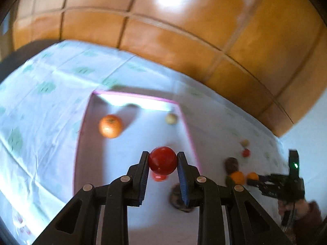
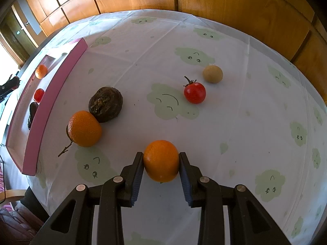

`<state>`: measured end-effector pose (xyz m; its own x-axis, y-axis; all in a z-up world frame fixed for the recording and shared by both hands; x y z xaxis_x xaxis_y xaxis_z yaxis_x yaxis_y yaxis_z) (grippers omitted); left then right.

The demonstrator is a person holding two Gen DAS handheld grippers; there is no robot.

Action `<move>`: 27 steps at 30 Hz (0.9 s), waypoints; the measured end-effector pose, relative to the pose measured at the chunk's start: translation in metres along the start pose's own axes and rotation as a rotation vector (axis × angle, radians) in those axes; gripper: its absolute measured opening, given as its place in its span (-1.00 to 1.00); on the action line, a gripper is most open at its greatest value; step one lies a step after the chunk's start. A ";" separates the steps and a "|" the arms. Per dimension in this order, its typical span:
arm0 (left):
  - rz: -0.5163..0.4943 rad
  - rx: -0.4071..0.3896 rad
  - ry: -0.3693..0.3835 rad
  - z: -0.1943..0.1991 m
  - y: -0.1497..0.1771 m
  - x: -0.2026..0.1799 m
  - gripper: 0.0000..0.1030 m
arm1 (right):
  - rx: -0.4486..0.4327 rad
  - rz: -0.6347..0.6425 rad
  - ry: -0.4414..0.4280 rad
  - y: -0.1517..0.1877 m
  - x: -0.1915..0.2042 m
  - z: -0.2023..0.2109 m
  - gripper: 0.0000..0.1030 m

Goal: Organize fruits
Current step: 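Carry the red tomato into the tray and open the left tool while the right tool holds the orange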

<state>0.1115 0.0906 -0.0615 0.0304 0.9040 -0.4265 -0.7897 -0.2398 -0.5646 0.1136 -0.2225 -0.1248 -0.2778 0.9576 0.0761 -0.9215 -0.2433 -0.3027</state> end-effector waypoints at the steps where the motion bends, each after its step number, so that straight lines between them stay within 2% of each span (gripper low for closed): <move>1: 0.020 0.009 -0.005 -0.003 0.000 0.006 -0.47 | 0.000 -0.002 -0.002 0.000 0.000 0.000 -0.34; 7: 0.071 0.040 -0.052 -0.025 -0.006 0.024 -0.47 | 0.001 -0.007 -0.005 -0.002 -0.003 0.000 -0.34; 17: 0.068 0.065 -0.150 -0.048 -0.011 0.044 -0.47 | 0.000 -0.008 -0.006 -0.003 -0.004 -0.001 -0.34; 23: 0.035 0.045 -0.202 -0.043 -0.007 0.042 -0.43 | 0.007 0.002 0.005 -0.001 -0.003 -0.003 -0.34; 25: 0.014 0.024 -0.239 -0.037 -0.005 0.039 -0.42 | 0.007 -0.001 0.006 -0.002 -0.003 -0.003 -0.34; 27: -0.001 0.003 -0.267 -0.030 -0.004 0.035 -0.31 | 0.008 -0.006 0.005 -0.002 -0.003 -0.003 -0.34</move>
<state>0.1345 0.1128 -0.0954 -0.1311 0.9656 -0.2246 -0.7915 -0.2383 -0.5628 0.1172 -0.2240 -0.1268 -0.2714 0.9597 0.0732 -0.9252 -0.2392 -0.2947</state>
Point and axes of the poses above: each gripper's, at about its wrist camera, not at the fingertips, and z roughly against the way its jaws point, x to its left, y to its underside, the point moved 7 cm from there along -z, roughly the way its jaws point, and after that the axes turned 3 degrees about y, right-handed, at the moved point
